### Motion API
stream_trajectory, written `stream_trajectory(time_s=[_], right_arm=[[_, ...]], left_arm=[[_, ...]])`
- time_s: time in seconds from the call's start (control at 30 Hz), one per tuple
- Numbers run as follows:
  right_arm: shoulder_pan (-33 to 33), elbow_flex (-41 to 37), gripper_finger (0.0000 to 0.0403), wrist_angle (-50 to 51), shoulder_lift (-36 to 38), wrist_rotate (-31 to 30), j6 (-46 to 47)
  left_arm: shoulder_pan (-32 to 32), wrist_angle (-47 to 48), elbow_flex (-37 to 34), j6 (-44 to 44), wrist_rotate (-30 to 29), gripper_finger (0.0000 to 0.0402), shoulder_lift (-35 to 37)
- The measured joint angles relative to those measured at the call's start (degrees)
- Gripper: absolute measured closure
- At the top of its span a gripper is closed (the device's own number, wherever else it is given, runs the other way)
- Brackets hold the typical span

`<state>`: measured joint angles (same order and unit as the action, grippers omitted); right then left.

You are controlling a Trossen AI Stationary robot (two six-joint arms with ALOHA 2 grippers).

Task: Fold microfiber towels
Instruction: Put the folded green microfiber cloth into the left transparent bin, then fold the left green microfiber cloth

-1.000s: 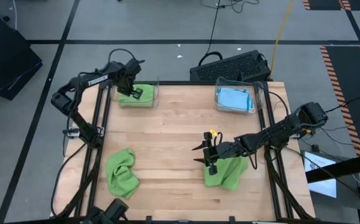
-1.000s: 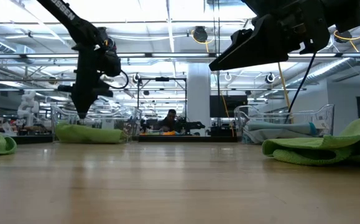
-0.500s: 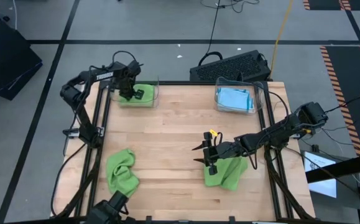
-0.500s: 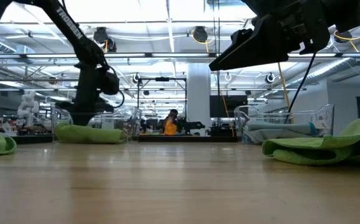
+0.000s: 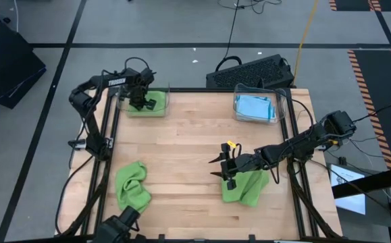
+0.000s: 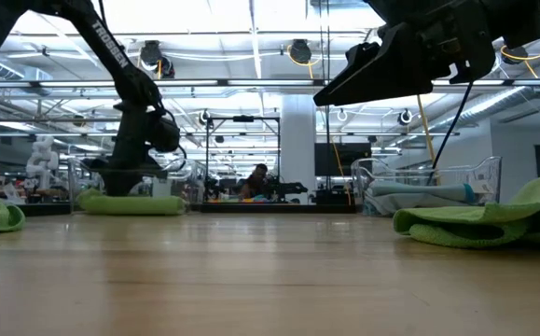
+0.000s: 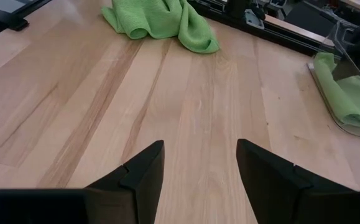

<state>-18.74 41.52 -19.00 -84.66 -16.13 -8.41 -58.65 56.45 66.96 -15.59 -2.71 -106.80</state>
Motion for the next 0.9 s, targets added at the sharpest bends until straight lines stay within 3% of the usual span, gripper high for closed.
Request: stream_trajectory(time_s=[0.23, 0.53, 0.7, 0.9], right_arm=[[0.00, 0.00, 0.0211, 0.00, 0.00, 0.01, 0.13], [0.00, 0.00, 0.0211, 0.02, 0.00, 0.01, 0.96], [0.00, 0.00, 0.0211, 0.47, 0.00, -0.01, 2.80], [-0.35, 0.00, 0.0211, 2.67, 0.00, -0.01, 5.68]], left_arm=[[-0.53, -0.37, -0.07, 1.78, -2.58, 0.0398, 4.61], [2.12, -0.13, -0.07, 2.75, -3.42, 0.0384, 19.86], [11.66, 0.84, -0.07, 5.77, -3.38, 0.0393, 30.24], [32.05, 1.13, -0.07, 3.54, -3.94, 0.0389, 41.48]])
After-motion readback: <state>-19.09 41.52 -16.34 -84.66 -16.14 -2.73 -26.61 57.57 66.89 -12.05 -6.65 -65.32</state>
